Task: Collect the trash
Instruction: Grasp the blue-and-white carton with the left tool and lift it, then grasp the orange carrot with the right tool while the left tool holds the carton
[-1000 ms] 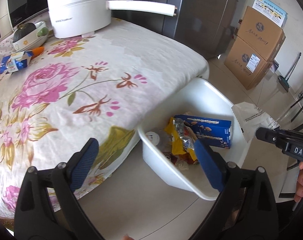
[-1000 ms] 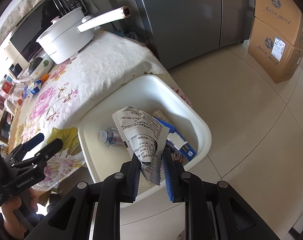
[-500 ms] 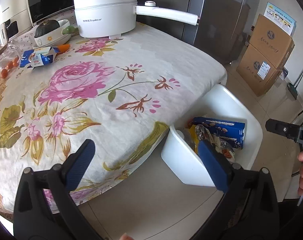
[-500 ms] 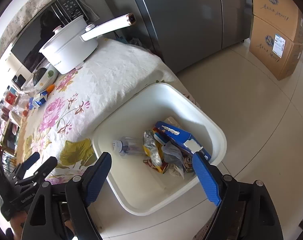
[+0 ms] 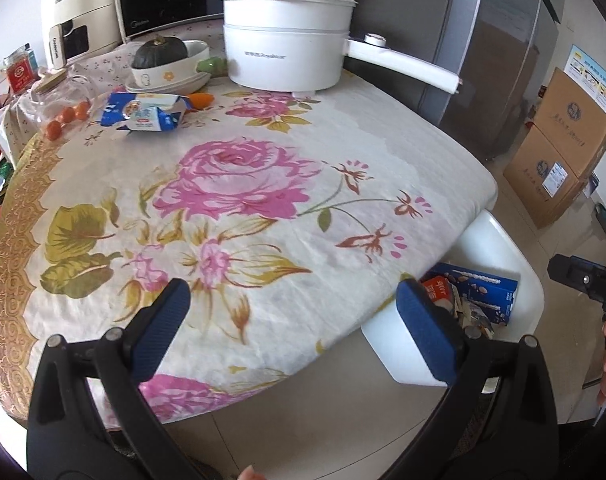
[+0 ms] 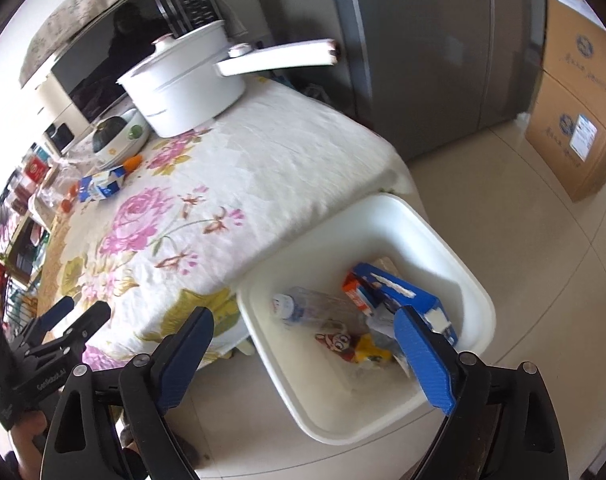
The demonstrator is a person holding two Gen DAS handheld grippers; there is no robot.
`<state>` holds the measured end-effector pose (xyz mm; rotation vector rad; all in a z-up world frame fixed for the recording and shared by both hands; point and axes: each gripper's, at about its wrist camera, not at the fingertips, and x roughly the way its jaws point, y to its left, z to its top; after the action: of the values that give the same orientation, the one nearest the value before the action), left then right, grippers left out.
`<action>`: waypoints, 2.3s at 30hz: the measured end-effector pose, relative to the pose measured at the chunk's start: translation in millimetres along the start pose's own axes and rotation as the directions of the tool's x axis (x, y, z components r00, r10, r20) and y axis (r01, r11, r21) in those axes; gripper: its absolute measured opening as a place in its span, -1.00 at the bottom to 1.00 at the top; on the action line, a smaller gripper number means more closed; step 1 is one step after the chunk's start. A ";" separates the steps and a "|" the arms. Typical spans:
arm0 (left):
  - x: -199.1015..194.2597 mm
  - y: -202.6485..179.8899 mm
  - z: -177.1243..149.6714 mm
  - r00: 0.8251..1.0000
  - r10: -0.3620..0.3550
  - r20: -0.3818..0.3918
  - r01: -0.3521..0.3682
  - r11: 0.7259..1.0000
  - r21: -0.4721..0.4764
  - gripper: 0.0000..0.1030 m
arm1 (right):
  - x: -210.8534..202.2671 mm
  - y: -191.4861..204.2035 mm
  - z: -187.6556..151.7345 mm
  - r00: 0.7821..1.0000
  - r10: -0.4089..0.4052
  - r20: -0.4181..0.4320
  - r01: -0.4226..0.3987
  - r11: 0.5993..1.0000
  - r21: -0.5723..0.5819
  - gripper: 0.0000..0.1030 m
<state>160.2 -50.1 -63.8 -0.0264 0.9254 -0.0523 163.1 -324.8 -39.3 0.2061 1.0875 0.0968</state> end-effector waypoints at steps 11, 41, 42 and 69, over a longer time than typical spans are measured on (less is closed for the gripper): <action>18.4 90.4 65.0 0.996 0.080 0.031 -0.071 0.974 -0.217 0.98 | 17.8 75.1 46.6 0.998 0.064 0.018 -0.062 0.993 -0.096 0.92; 172.8 221.0 130.7 0.977 -0.118 0.177 0.212 0.599 -0.772 0.18 | 141.3 134.0 98.3 0.999 0.028 -0.035 -0.037 0.951 -0.307 0.93; 172.6 221.3 130.7 0.976 -0.124 0.177 0.216 0.607 -0.765 0.14 | 143.6 134.7 97.8 0.999 0.030 -0.040 -0.040 0.952 -0.303 0.93; 89.6 281.9 126.6 0.995 -0.020 0.098 0.055 0.929 -0.366 -0.62 | 271.2 310.6 167.8 0.992 0.120 0.031 -0.113 0.979 -0.169 0.85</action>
<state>324.7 226.2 -71.9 -0.3931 0.8309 0.0879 444.4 7.2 -133.3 0.1206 1.0202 0.2868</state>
